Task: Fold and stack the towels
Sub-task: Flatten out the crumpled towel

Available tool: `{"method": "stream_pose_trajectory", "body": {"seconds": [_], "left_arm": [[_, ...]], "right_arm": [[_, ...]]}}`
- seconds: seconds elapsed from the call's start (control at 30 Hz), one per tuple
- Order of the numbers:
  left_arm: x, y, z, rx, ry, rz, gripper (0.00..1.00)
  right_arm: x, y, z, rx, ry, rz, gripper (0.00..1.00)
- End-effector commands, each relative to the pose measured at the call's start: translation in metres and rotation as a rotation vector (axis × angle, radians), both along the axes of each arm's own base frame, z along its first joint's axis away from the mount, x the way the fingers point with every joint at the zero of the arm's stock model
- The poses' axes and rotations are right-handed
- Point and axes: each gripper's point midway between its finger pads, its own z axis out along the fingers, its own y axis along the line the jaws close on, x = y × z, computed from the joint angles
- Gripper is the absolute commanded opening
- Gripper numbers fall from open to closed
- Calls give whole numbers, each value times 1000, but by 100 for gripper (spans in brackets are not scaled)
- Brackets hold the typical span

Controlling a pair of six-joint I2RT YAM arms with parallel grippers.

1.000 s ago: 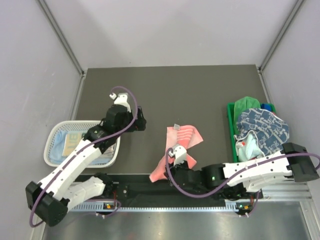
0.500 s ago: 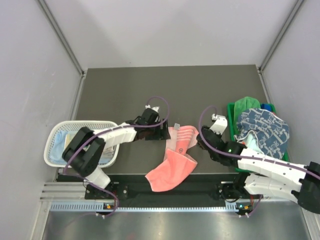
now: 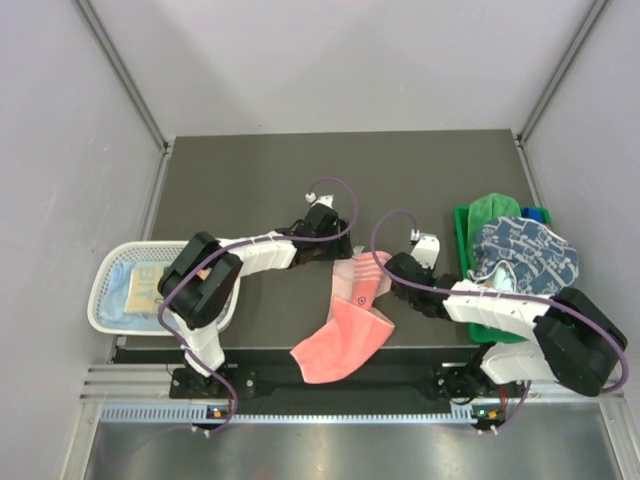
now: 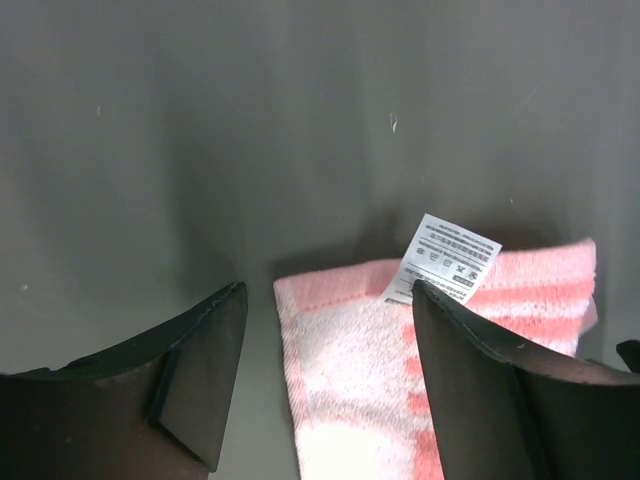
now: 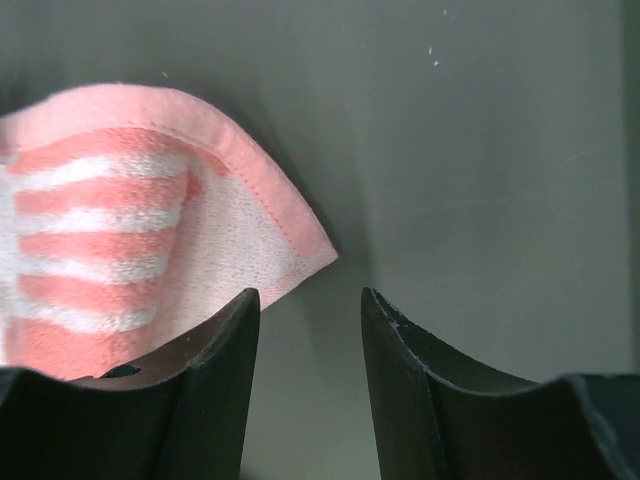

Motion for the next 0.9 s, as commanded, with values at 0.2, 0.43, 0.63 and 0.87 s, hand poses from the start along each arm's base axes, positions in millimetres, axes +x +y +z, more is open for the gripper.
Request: {"method": "stream_pose_trajectory", "body": {"seconds": [0.2,0.43,0.63,0.87], "left_arm": [[-18,21,-48,192,40,31,56],[-31,33,-54,212,55,44,51],[-33,39,-46,240,42,32,68],[-40,36,-39,232,59,-20,65]], "right_arm": [[14,8,-13,40,-14,-29,49],[18,6,-22,37,-4,-39,44],[20,5,-22,28,-2,-38,18],[19,-10,-7,-12,-29,-66,0]]}}
